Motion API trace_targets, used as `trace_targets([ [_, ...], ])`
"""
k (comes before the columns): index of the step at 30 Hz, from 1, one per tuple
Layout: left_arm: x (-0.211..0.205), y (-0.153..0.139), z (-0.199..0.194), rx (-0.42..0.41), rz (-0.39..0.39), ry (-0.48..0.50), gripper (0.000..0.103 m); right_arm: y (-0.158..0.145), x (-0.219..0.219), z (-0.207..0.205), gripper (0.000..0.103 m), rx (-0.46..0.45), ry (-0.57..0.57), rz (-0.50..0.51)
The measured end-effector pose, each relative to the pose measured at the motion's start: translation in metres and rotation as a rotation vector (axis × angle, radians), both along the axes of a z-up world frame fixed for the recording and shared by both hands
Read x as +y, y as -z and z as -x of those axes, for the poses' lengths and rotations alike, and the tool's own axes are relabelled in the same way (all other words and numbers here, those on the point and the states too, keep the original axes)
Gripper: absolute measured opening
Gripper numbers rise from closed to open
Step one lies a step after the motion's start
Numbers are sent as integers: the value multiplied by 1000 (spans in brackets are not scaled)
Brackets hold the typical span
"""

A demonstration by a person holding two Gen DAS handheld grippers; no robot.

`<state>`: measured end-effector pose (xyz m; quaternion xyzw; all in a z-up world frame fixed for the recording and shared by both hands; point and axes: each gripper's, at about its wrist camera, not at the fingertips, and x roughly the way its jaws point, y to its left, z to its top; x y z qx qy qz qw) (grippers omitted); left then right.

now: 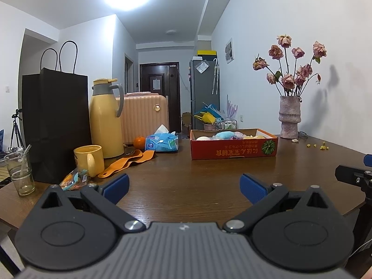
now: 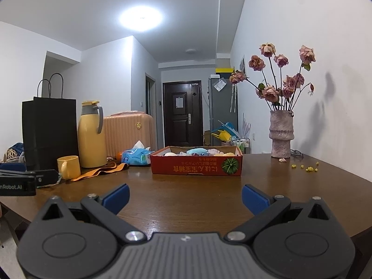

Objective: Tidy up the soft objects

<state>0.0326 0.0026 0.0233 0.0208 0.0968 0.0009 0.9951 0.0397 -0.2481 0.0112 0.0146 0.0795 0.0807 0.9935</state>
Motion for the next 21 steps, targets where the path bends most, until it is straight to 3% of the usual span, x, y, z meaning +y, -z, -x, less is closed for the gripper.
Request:
trace_targets([
  [21,2,-1,-1,-1,-1,7,103,0,-1,-1,103,5,2,-8],
])
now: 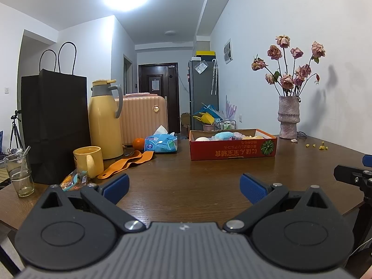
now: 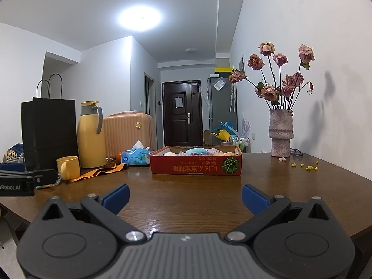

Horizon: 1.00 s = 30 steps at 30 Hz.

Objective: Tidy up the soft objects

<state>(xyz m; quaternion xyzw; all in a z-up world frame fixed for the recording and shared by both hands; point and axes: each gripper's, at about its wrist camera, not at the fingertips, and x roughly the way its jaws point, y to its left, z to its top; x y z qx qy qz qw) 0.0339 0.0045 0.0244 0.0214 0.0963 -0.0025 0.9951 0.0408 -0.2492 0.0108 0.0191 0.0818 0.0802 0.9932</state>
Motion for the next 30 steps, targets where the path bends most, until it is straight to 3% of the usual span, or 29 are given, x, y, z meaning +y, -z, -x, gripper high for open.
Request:
trace_targets([
  [30,0,-1,3,-13,-7,2,103,1,0,0,103,0,2,-10],
])
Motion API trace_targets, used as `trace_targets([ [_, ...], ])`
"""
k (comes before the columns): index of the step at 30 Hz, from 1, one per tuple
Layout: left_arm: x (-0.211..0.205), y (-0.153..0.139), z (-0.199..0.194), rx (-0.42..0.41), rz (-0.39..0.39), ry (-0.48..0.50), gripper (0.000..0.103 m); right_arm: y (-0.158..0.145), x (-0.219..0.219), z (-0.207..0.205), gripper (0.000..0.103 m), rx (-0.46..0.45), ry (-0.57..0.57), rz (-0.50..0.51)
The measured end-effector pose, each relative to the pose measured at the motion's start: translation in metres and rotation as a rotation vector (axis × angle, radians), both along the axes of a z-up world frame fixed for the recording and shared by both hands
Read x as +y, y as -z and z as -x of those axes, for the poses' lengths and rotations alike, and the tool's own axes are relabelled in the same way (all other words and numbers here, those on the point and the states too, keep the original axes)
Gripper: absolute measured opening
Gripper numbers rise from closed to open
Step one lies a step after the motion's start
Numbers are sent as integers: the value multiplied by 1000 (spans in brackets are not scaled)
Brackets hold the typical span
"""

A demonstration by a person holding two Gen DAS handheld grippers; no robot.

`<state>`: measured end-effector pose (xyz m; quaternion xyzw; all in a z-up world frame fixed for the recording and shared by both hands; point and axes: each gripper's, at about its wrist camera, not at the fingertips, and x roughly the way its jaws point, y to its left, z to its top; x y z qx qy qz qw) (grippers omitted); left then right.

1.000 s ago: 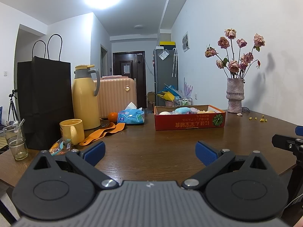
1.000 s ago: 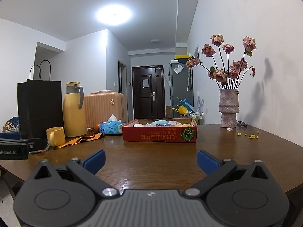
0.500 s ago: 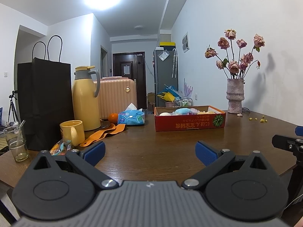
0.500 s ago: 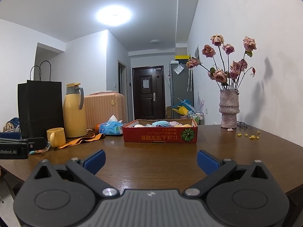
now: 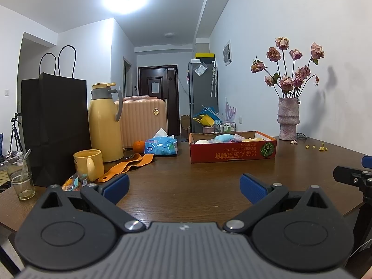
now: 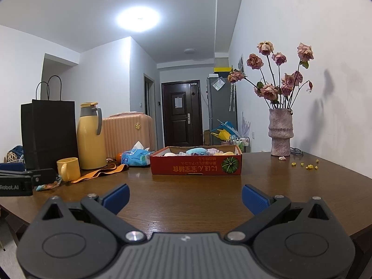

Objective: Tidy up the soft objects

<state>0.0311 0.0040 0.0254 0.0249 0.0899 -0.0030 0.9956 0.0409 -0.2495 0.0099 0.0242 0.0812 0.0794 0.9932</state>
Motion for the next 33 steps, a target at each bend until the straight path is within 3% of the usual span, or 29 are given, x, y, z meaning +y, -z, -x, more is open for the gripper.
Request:
trace_targets([
  [33,-1,-1,9,-38,10,-6,103,1,1,1,103,-2,0,1],
])
